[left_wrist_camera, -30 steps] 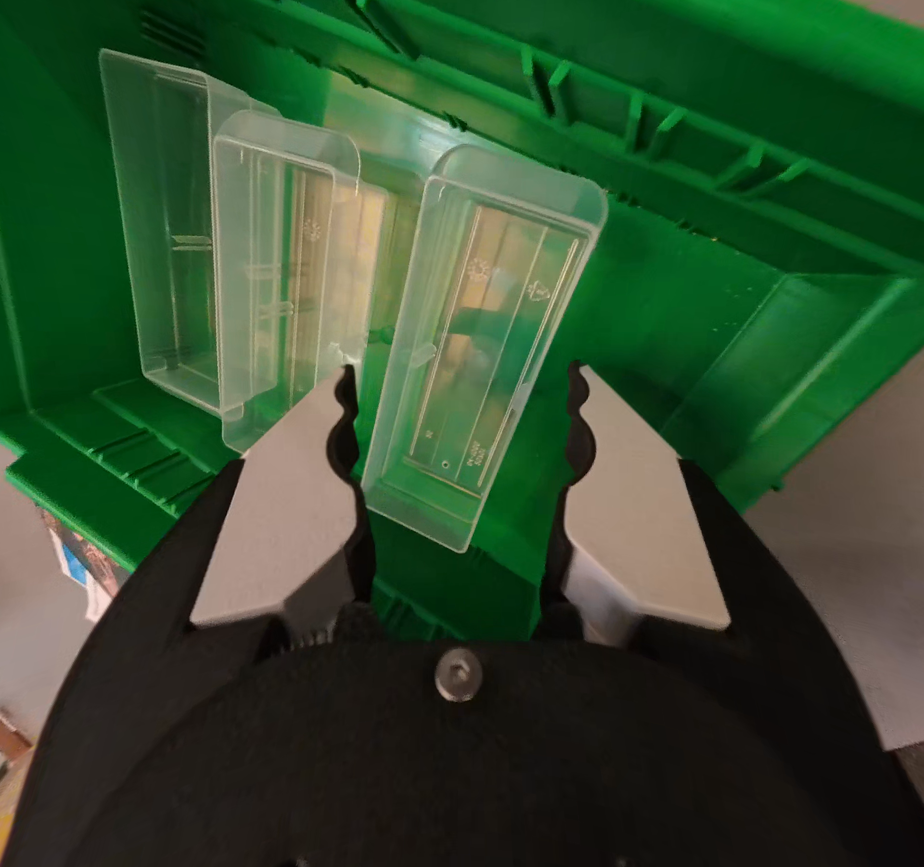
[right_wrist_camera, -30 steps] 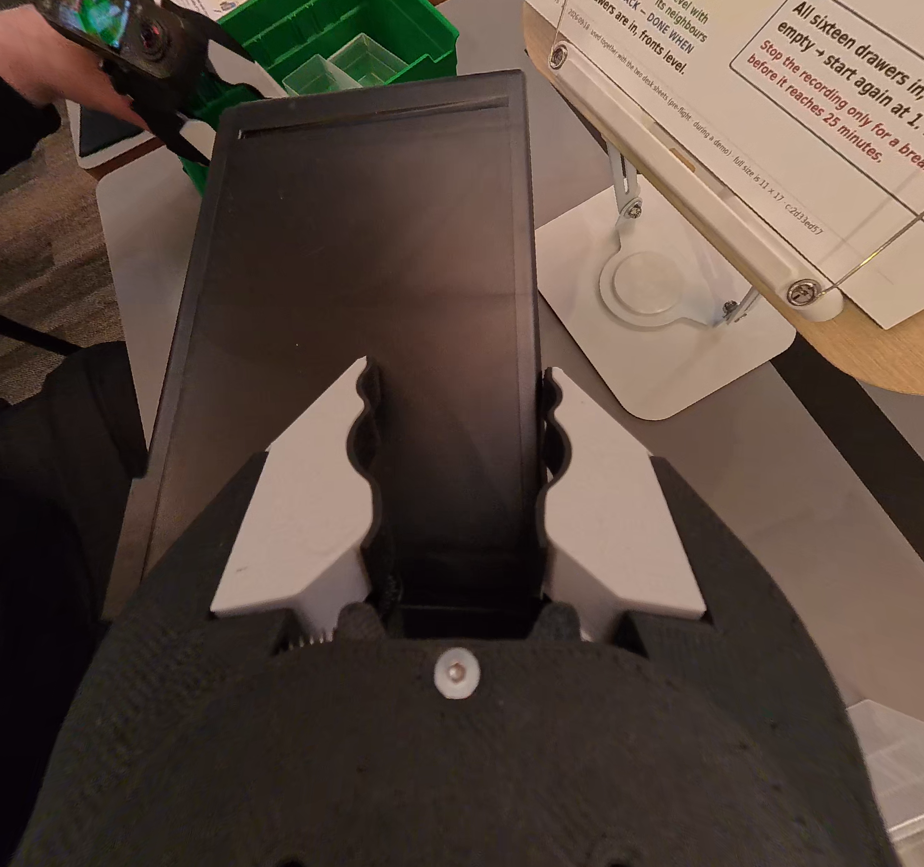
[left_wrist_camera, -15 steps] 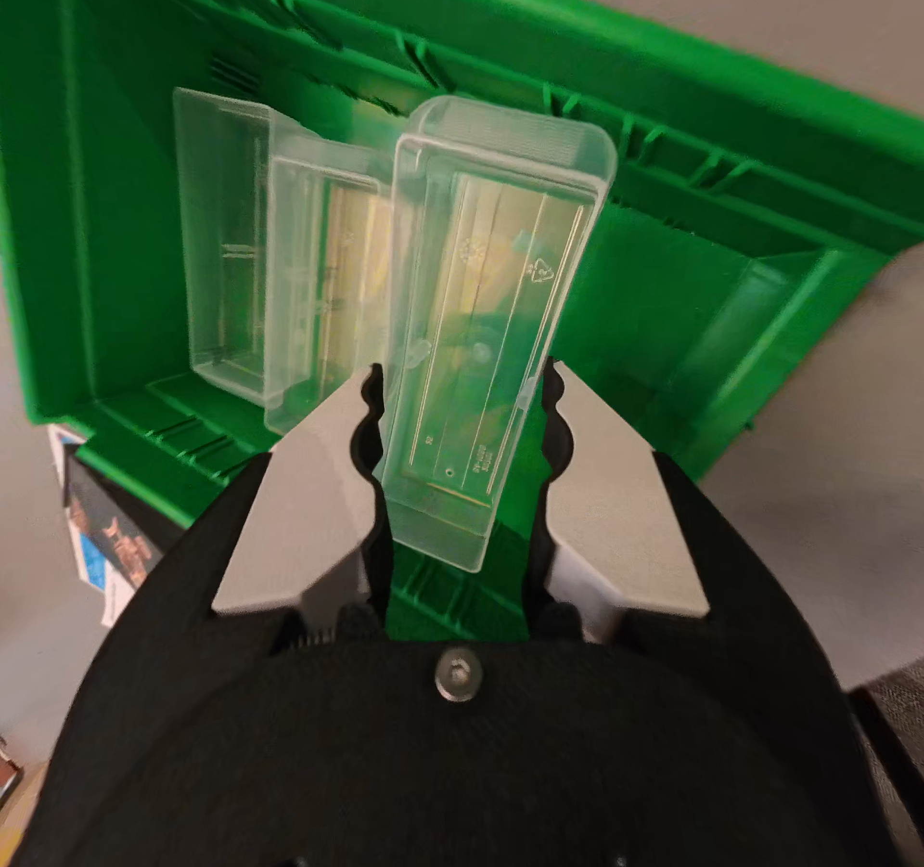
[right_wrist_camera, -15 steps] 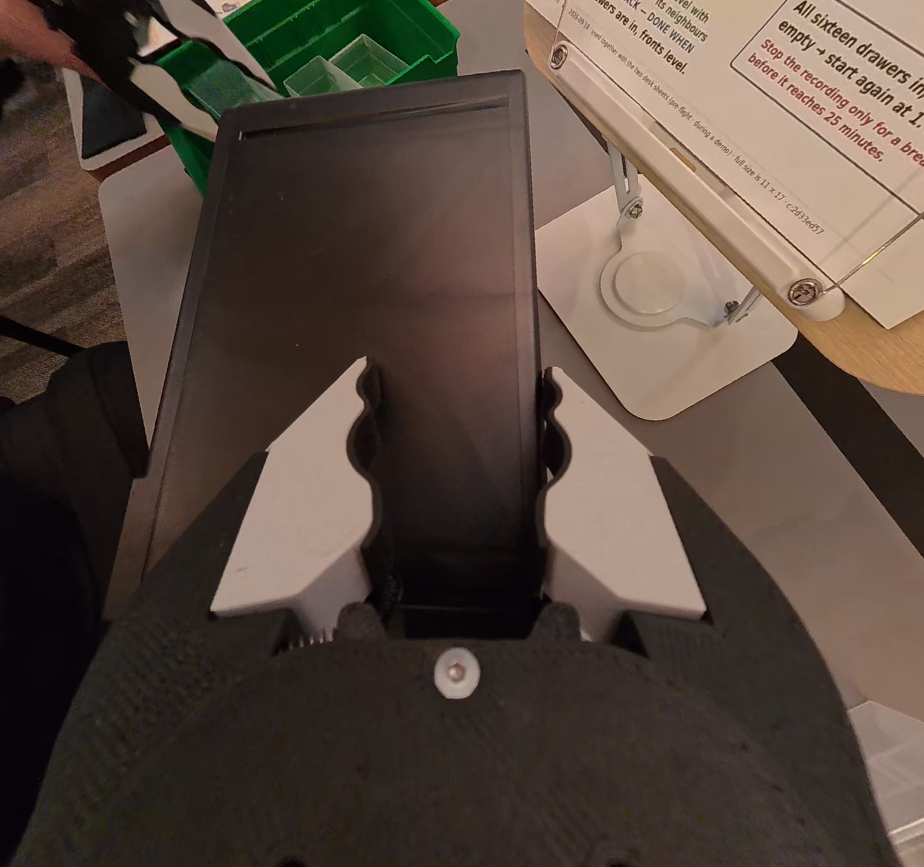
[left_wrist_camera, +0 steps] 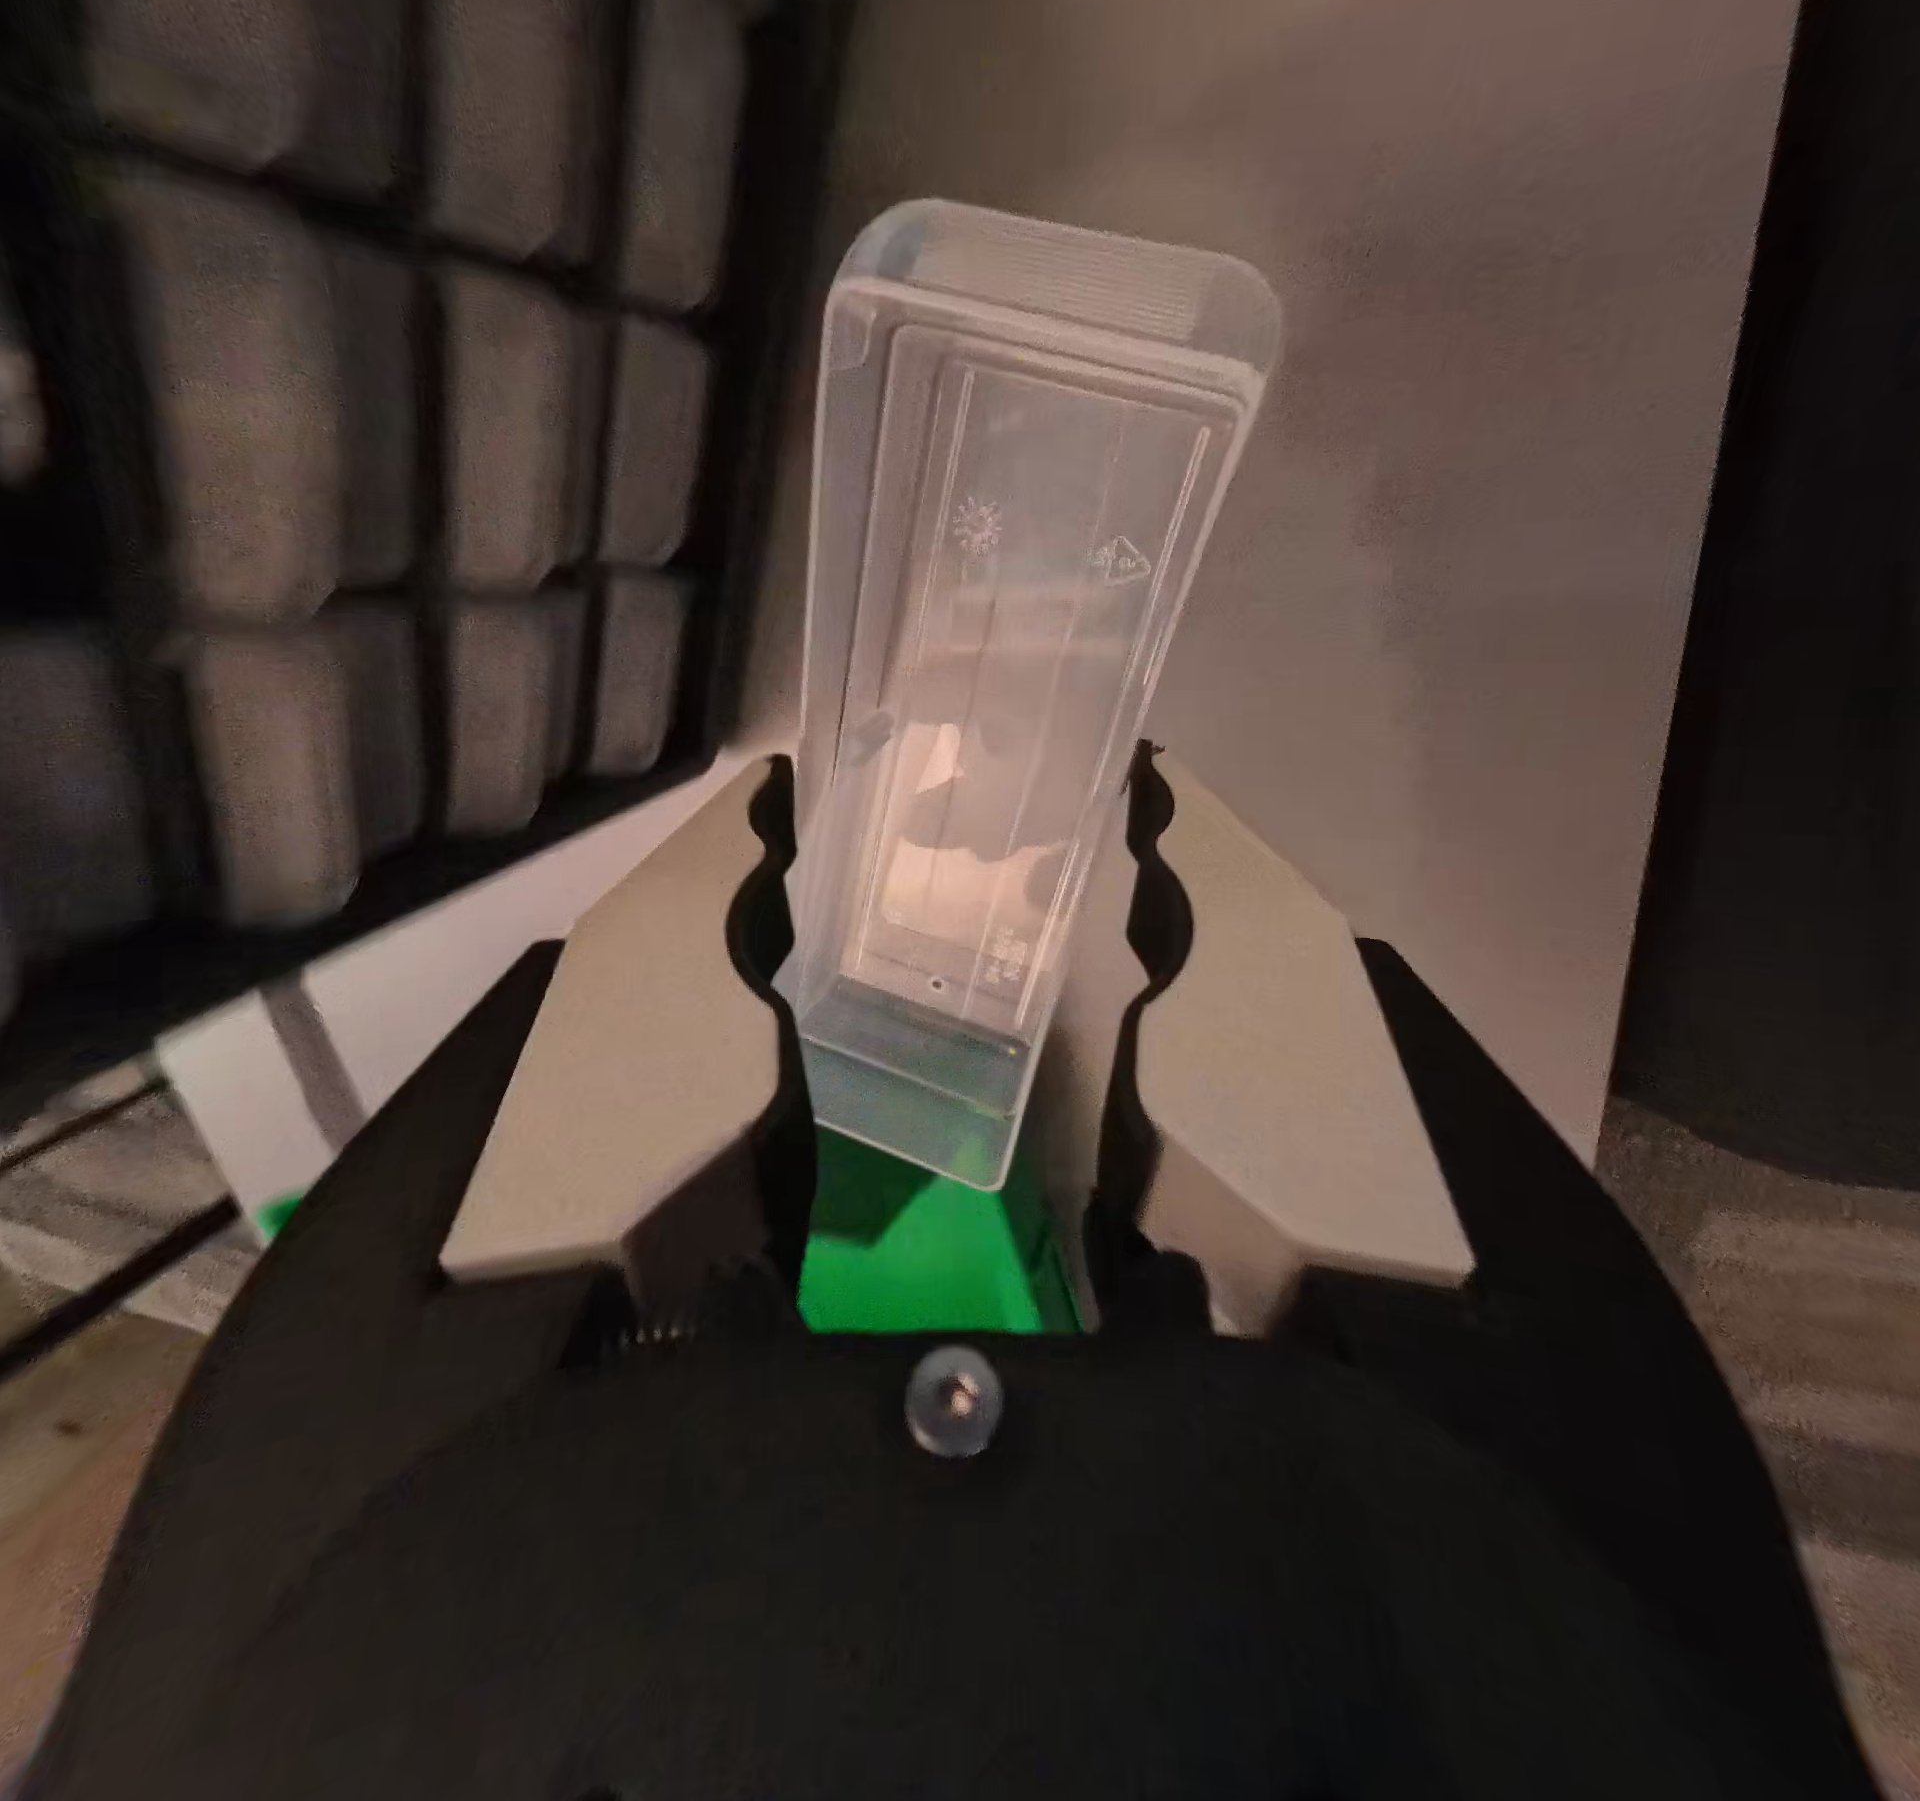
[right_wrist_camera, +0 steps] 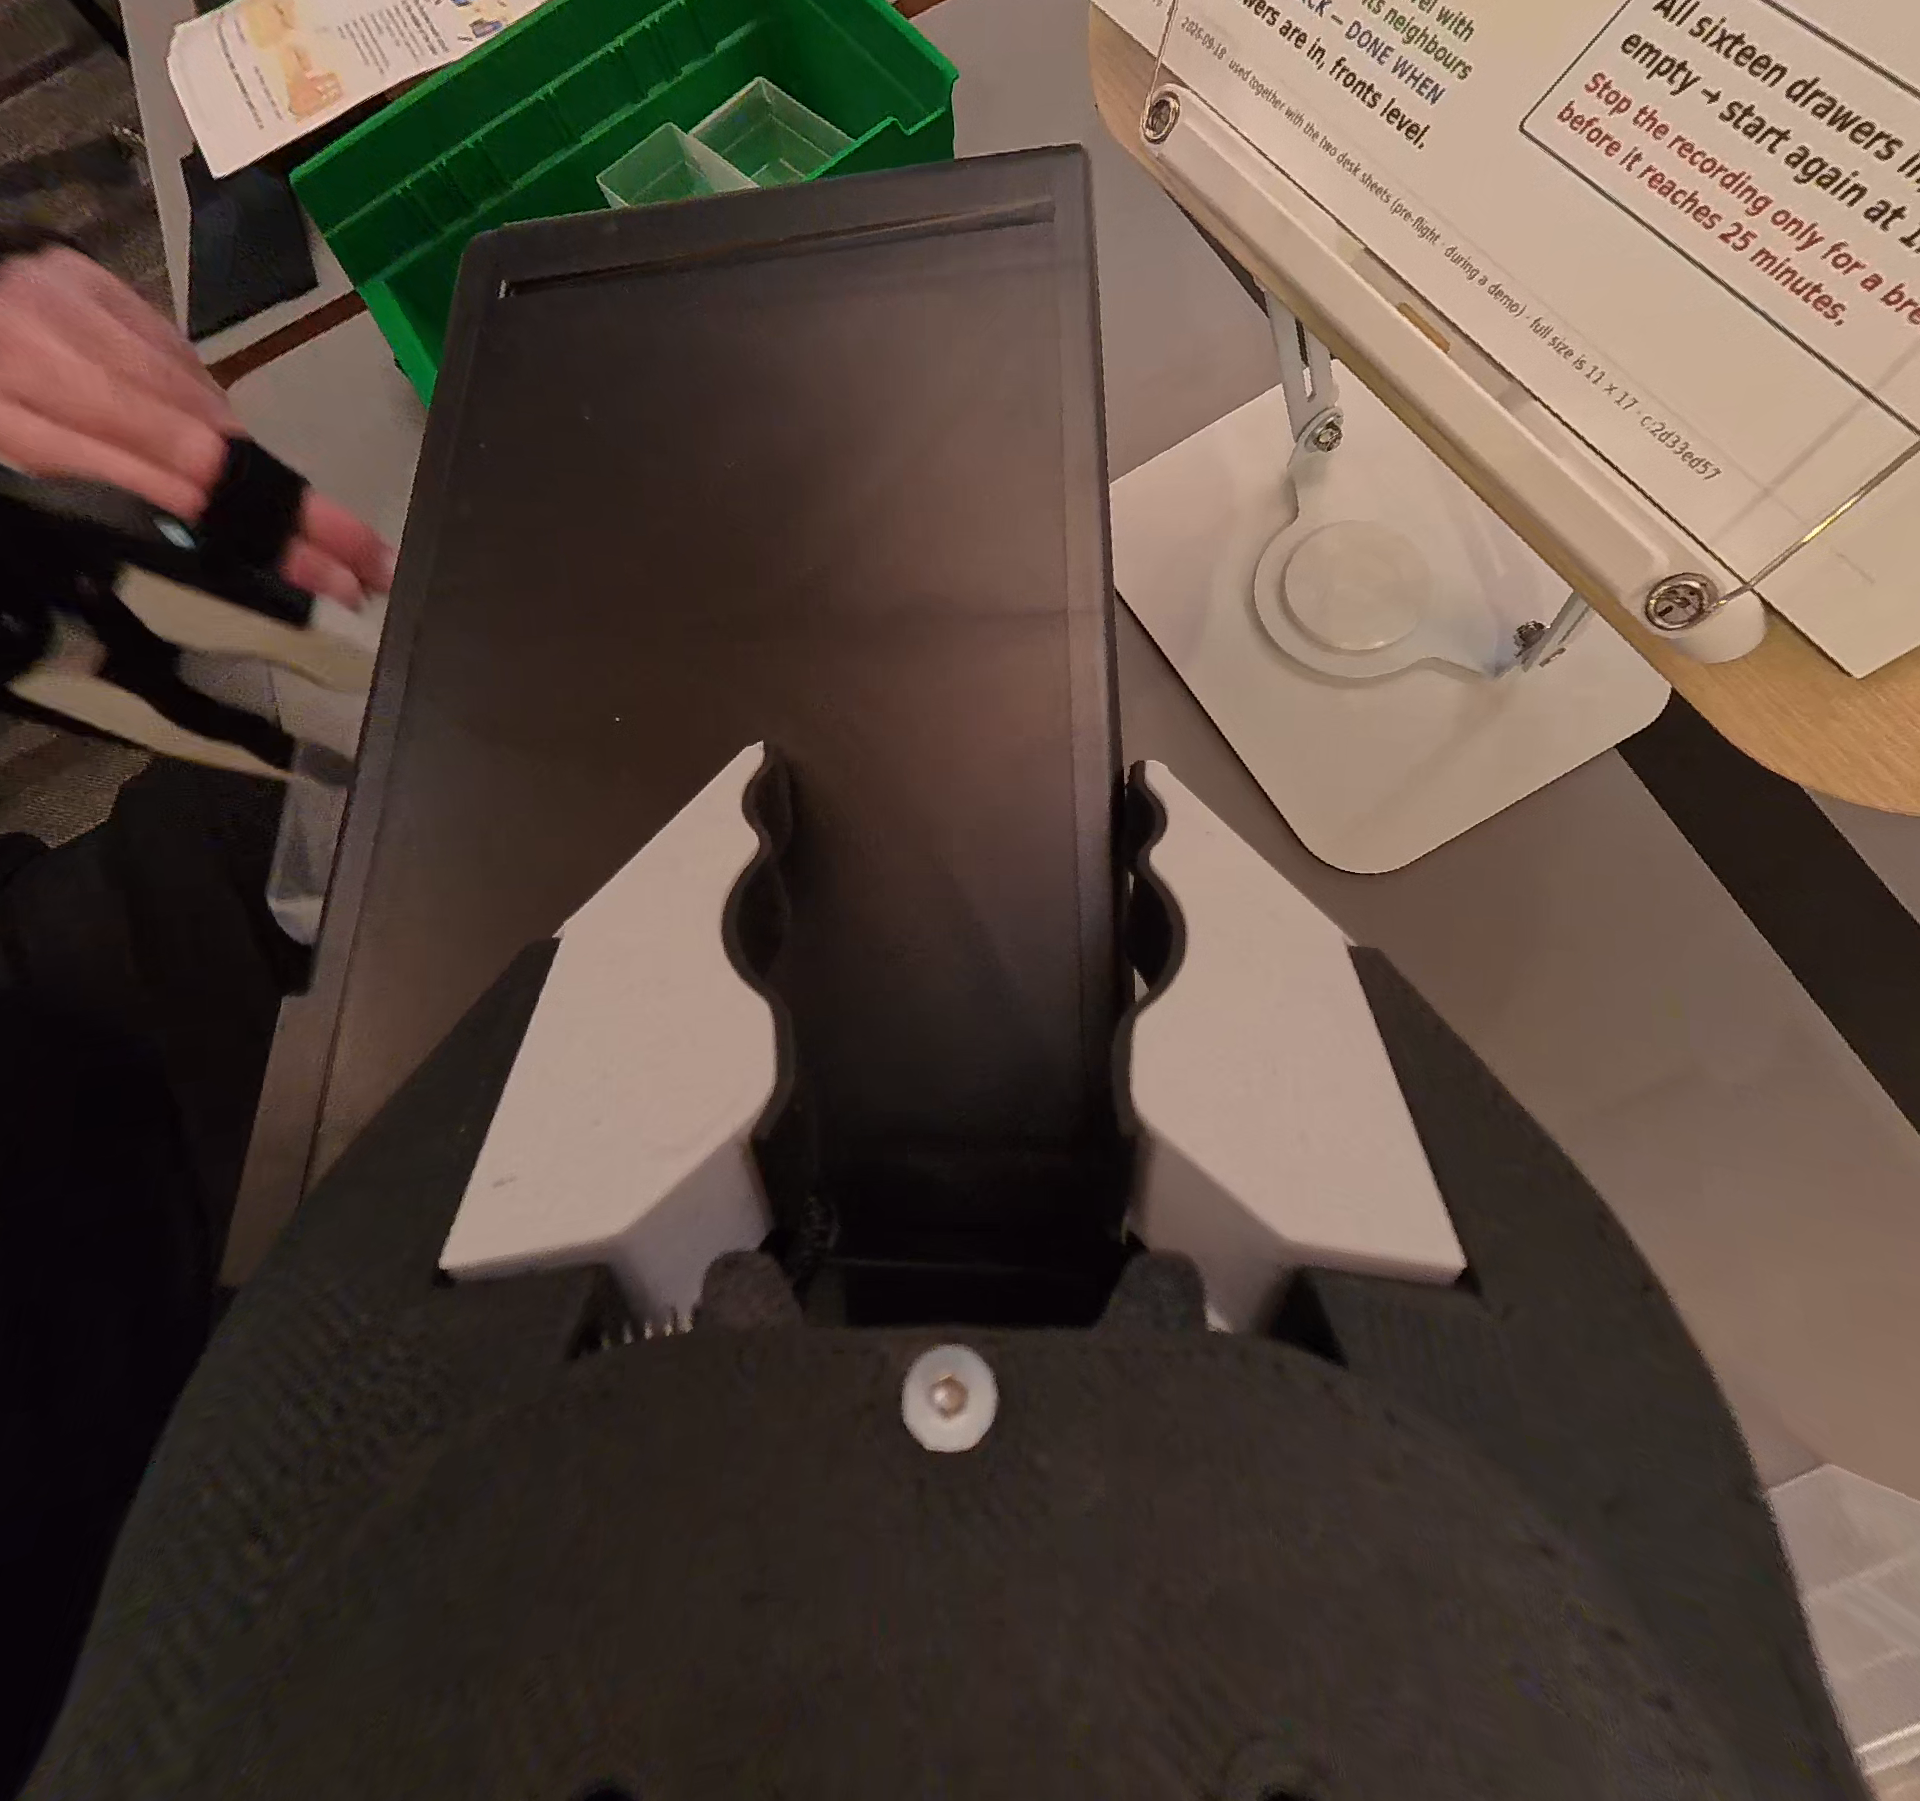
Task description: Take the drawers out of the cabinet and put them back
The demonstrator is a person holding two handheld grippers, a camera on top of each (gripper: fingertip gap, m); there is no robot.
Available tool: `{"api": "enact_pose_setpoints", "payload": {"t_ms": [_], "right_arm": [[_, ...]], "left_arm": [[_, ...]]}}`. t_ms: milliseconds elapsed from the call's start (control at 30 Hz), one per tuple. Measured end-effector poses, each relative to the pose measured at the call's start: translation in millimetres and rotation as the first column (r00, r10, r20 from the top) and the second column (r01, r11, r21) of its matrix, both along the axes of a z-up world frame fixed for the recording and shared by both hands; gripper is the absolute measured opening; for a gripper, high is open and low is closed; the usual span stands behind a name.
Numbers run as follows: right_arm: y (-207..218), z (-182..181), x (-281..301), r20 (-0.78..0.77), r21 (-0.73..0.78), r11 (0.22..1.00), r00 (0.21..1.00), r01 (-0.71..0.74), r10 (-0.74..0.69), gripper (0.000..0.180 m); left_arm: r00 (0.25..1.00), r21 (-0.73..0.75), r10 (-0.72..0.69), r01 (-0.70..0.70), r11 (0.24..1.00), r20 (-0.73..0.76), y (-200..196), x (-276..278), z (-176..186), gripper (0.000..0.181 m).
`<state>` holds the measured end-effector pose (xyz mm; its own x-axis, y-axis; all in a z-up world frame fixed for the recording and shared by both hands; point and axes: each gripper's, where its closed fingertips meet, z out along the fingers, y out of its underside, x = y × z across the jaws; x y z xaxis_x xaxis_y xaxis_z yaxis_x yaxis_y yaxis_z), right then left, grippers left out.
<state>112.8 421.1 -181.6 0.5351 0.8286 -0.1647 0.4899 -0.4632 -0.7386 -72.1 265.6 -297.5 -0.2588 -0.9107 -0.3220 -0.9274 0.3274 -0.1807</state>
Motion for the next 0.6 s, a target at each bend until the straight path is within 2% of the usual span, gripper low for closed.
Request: {"api": "enact_pose_setpoints", "payload": {"t_ms": [167, 233, 333, 433, 500, 600], "right_arm": [[-0.2, 0.0, -0.1, 0.002, 0.001, 1.0, 1.0, -0.004, 0.004, 0.065], [-0.2, 0.0, -0.1, 0.003, 0.002, 1.0, 1.0, -0.006, 0.006, 0.065], [-0.1, 0.0, -0.2, 0.0, 0.001, 1.0, 1.0, -0.006, 0.006, 0.065], [-0.2, 0.1, -0.2, -0.001, 0.002, 1.0, 1.0, -0.007, 0.007, 0.065], [-0.1, 0.1, -0.3, -0.003, 0.002, 1.0, 1.0, -0.007, 0.007, 0.065], [-0.1, 0.2, -0.5, -0.003, 0.002, 1.0, 1.0, -0.007, 0.007, 0.065]], "left_arm": [[0.998, -0.116, -0.068, 0.069, 0.991, 0.008, -9.4, 22.3, -55.2, 0.065], [0.996, -0.086, -0.093, 0.092, 0.992, -0.004, -4.6, 21.4, -67.4, 0.069], [0.999, -0.117, -0.054, 0.053, 0.992, 0.001, -6.8, 19.9, -73.8, 0.093], [0.999, -0.078, 0.026, -0.023, 0.997, 0.038, -6.6, 20.6, -60.9, 0.103], [0.985, -0.08, 0.122, -0.112, 0.99, 0.126, -15.7, 32.9, -40.0, 0.098], [0.929, -0.149, 0.294, -0.265, 0.953, 0.226, -39.7, 53.6, -19.6, 0.075]]}}
